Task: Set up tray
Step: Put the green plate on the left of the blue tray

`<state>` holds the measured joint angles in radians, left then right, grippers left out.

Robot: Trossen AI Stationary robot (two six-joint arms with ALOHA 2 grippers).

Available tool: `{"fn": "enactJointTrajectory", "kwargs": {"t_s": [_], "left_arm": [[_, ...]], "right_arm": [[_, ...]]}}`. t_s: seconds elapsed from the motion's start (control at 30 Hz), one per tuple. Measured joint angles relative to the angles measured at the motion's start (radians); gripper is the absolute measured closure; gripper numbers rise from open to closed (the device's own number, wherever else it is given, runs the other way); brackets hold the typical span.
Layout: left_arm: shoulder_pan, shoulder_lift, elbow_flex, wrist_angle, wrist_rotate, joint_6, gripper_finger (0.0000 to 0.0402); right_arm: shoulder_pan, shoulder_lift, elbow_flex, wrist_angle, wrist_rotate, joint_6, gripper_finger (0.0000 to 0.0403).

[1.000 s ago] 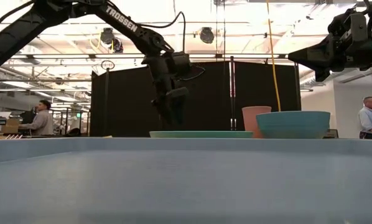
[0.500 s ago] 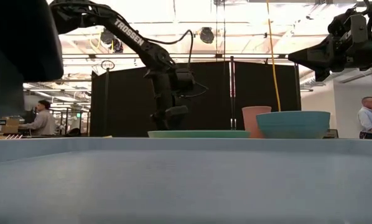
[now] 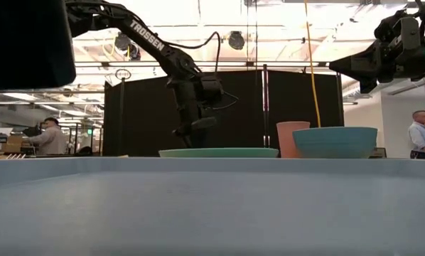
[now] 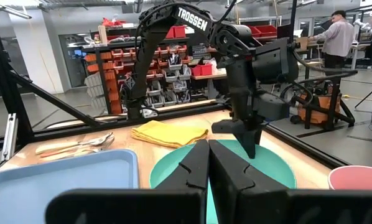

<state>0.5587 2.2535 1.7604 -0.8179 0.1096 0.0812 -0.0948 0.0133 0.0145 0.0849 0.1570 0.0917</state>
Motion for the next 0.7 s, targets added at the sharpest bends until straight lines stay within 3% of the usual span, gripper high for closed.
{"fn": "enactJointTrajectory", "kwargs": {"t_s": [0.37, 0.53, 0.7], "left_arm": [[0.017, -0.054, -0.006, 0.000, 0.130, 0.007, 0.0396], [0.015, -0.175, -0.005, -0.024, 0.036, 0.022, 0.0396], [0.001, -0.293, -0.005, -0.085, 0.040, 0.010, 0.0396]], "right_arm": [[0.000, 0.000, 0.000, 0.001, 0.000, 0.000, 0.0403], [0.000, 0.000, 0.000, 0.000, -0.001, 0.000, 0.0403], [0.000, 0.000, 0.000, 0.001, -0.001, 0.000, 0.0403]]}}
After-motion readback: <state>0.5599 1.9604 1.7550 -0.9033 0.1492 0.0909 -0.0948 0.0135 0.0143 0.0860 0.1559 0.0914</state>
